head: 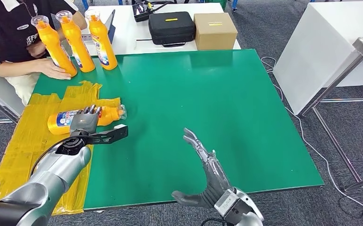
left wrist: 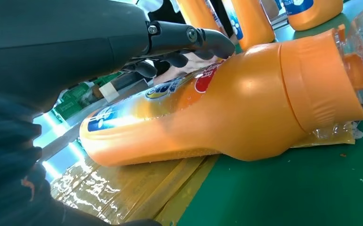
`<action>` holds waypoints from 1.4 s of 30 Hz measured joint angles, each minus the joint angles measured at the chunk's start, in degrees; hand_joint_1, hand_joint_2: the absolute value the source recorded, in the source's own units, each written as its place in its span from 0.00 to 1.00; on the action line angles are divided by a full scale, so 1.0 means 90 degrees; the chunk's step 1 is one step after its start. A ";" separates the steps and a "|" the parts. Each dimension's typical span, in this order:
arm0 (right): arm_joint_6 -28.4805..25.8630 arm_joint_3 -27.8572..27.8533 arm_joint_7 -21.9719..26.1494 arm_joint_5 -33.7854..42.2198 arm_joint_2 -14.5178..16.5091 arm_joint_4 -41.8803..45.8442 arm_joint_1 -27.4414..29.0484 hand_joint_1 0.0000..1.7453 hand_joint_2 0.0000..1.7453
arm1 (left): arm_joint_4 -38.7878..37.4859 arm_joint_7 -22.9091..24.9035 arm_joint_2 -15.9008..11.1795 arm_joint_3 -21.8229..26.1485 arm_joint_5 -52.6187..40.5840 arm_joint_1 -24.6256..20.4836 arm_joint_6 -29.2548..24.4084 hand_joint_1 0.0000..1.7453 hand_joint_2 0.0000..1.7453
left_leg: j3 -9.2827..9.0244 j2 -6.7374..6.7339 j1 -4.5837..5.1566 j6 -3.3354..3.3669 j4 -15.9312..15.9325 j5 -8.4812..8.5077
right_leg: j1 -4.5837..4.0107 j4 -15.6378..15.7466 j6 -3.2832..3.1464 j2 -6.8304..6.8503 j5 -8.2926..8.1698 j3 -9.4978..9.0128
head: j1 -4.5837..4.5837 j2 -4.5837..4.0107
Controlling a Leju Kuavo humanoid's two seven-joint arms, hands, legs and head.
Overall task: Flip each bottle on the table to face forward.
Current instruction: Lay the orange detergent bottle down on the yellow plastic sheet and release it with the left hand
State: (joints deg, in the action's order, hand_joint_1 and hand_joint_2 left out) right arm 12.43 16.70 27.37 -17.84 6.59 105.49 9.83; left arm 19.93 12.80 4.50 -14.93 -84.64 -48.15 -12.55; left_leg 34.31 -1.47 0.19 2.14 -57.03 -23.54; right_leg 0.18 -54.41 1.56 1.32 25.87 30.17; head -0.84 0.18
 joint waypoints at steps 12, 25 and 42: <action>-0.1037 -0.0154 -0.0134 -0.0159 0.0263 -0.0063 -0.0069 0.00 0.00 | 0.0963 -0.2909 0.0516 0.1182 0.2945 0.0470 0.0316 0.00 1.00 | -0.0002 0.0000 0.0009 0.0001 0.0000 0.0000 | 0.0008 0.0000 0.0000 0.0002 0.0000 -0.0004 | 0.0000 -0.0001; -0.2857 -0.0041 0.0261 -0.0219 0.0159 0.0359 0.0136 0.00 0.25 | 0.6153 -0.4029 0.1135 -0.0154 0.6632 0.3130 0.0645 0.00 1.00 | 0.0001 0.0007 0.0021 0.0006 0.0000 -0.0013 | 0.0019 0.0005 0.0021 0.0013 0.0016 0.0005 | 0.0002 -0.0001; -0.2729 -0.2286 0.0022 -0.0471 0.0824 0.2576 0.1615 0.00 1.00 | 0.5624 -0.3942 0.1781 -0.3502 0.9869 0.2247 0.0987 0.00 1.00 | 0.0007 0.0042 0.0038 0.0024 -0.0003 -0.0019 | 0.0037 0.0008 0.0026 0.0041 0.0016 0.0007 | 0.0004 -0.0001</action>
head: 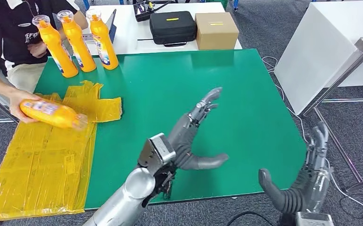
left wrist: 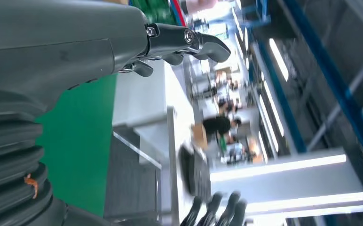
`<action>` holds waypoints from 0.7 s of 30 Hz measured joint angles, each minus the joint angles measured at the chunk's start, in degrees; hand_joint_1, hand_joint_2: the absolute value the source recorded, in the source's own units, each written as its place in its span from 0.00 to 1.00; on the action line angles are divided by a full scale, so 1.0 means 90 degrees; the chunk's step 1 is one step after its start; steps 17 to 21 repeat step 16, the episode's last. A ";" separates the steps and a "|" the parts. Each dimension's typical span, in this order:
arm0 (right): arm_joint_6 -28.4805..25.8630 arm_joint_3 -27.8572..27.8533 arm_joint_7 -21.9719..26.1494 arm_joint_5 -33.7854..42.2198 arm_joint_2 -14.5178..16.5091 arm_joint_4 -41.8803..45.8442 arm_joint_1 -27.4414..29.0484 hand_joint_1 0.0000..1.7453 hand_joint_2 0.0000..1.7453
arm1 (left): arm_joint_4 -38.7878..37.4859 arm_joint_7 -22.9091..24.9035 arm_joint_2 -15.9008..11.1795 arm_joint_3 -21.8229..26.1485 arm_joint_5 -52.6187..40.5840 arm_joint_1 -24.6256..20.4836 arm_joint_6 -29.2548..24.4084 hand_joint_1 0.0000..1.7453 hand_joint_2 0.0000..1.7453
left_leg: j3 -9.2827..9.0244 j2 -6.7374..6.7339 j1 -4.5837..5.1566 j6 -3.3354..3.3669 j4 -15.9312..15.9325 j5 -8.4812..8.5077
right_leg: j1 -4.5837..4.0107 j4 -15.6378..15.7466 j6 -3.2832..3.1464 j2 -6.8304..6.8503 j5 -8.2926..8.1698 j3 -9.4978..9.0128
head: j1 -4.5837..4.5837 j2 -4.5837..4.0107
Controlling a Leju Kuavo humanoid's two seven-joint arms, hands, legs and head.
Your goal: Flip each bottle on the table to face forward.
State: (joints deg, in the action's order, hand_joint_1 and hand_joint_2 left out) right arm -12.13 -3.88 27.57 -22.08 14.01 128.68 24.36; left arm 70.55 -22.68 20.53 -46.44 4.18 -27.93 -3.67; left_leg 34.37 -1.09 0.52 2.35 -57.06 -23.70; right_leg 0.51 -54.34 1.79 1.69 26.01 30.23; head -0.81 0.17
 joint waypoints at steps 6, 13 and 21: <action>0.0347 -0.0532 -0.0003 -0.0188 0.0412 0.0447 0.0225 0.00 1.00 | -0.0249 -0.0164 0.0045 -0.0541 0.0188 -0.0091 -0.0126 0.00 1.00 | -0.0006 -0.0004 -0.0005 -0.0001 0.0002 0.0000 | -0.0004 -0.0002 -0.0001 -0.0004 0.0001 -0.0003 | 0.0000 0.0001; 0.0353 -0.0668 -0.0001 -0.0227 0.0576 0.0589 0.0305 0.00 1.00 | -0.0407 -0.0213 0.0054 -0.0681 0.0191 -0.0134 -0.0129 0.00 1.00 | -0.0008 -0.0004 -0.0004 -0.0001 0.0002 0.0001 | -0.0002 -0.0002 -0.0001 -0.0004 0.0001 -0.0007 | 0.0000 0.0001; 0.0375 -0.0678 0.0001 -0.0295 0.0601 0.0602 0.0310 0.00 1.00 | -0.0443 -0.0219 0.0058 -0.0681 0.0178 -0.0134 -0.0131 0.00 1.00 | -0.0007 -0.0003 -0.0003 -0.0001 0.0002 0.0001 | -0.0002 -0.0002 -0.0001 -0.0003 0.0001 -0.0010 | -0.0001 0.0000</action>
